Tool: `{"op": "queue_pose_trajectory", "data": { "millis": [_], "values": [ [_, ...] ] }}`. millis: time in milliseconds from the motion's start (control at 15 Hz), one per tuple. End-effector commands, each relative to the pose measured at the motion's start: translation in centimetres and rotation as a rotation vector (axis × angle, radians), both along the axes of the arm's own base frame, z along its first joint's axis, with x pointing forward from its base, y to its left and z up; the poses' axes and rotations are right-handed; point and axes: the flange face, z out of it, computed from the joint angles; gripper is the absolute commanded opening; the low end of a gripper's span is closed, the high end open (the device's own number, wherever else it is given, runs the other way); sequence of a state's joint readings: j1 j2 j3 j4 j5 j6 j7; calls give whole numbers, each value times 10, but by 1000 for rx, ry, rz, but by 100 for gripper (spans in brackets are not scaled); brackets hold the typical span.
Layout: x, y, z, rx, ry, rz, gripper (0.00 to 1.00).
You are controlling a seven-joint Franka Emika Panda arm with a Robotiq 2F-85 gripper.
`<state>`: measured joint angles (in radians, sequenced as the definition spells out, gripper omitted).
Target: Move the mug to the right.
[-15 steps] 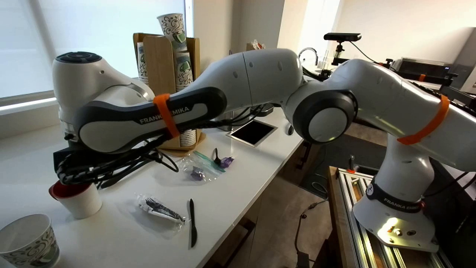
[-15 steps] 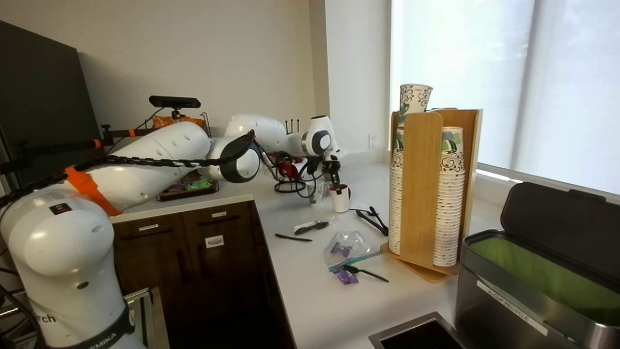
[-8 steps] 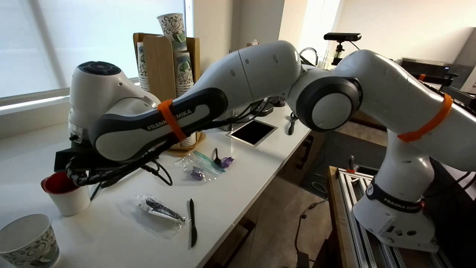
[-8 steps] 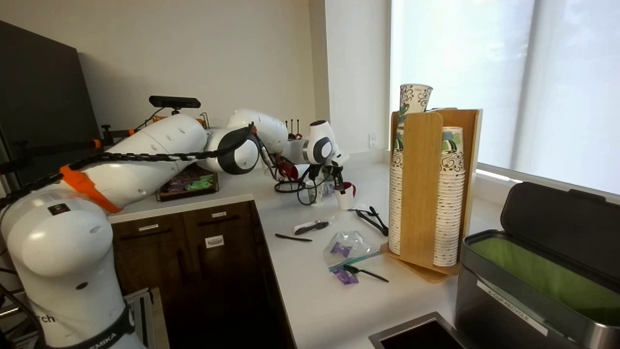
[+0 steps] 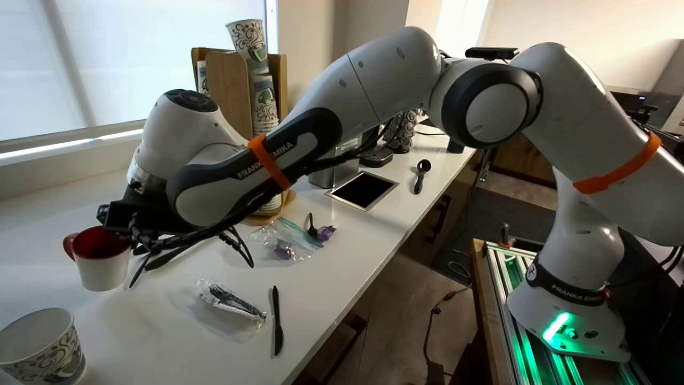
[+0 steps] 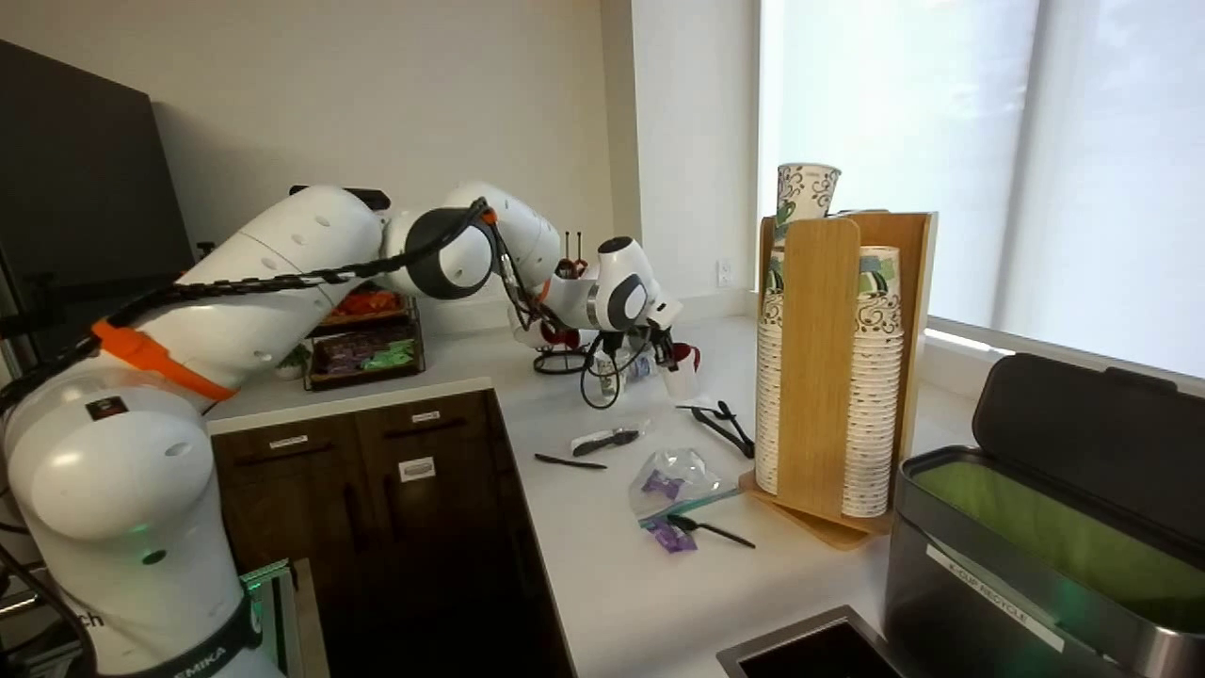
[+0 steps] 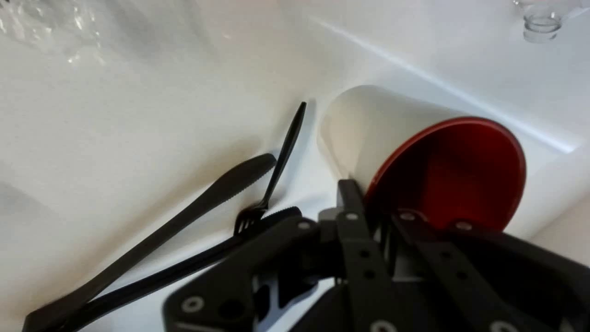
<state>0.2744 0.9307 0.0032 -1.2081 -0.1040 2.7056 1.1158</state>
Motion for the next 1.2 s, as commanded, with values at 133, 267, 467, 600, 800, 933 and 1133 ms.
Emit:
{"op": "queue_pose_trajectory", "data": {
  "millis": [133,267,467,600,800,933,1133],
  "values": [
    [-47,-22,32,52,49,47,2],
    [-64,-33,38,58,91,50,2],
    [-91,-63,45,37,130,-39,2],
    [-111,-83,49,26,144,-78,2],
    [-98,-88,39,5,140,-49,9],
    [-111,-92,44,3,150,-53,9],
    [-116,-93,41,-11,163,-63,2]
  ]
}}
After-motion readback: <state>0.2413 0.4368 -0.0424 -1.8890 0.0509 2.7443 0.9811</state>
